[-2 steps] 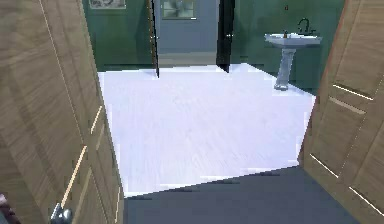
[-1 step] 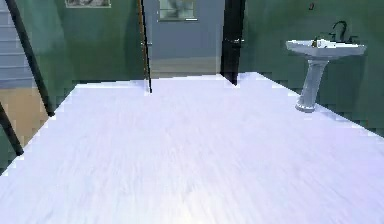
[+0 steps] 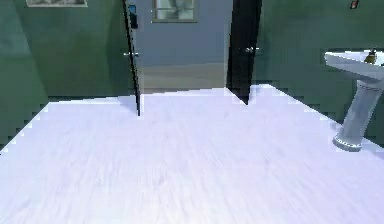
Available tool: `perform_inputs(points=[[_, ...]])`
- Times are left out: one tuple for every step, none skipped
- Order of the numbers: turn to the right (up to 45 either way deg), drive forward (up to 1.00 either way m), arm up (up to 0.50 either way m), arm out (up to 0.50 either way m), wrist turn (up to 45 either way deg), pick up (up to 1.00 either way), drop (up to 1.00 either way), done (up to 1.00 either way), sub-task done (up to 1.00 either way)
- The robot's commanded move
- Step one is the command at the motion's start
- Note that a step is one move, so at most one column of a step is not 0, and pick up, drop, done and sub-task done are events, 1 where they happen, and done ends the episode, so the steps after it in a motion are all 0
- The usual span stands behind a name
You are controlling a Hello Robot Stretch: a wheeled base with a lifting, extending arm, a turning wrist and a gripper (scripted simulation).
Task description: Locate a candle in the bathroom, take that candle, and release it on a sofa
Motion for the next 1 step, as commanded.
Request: perform_inputs(points=[[0.0, 1.0, 0.0, 0.0, 0.0, 0.0, 0.0, 0.0, 0.0]])
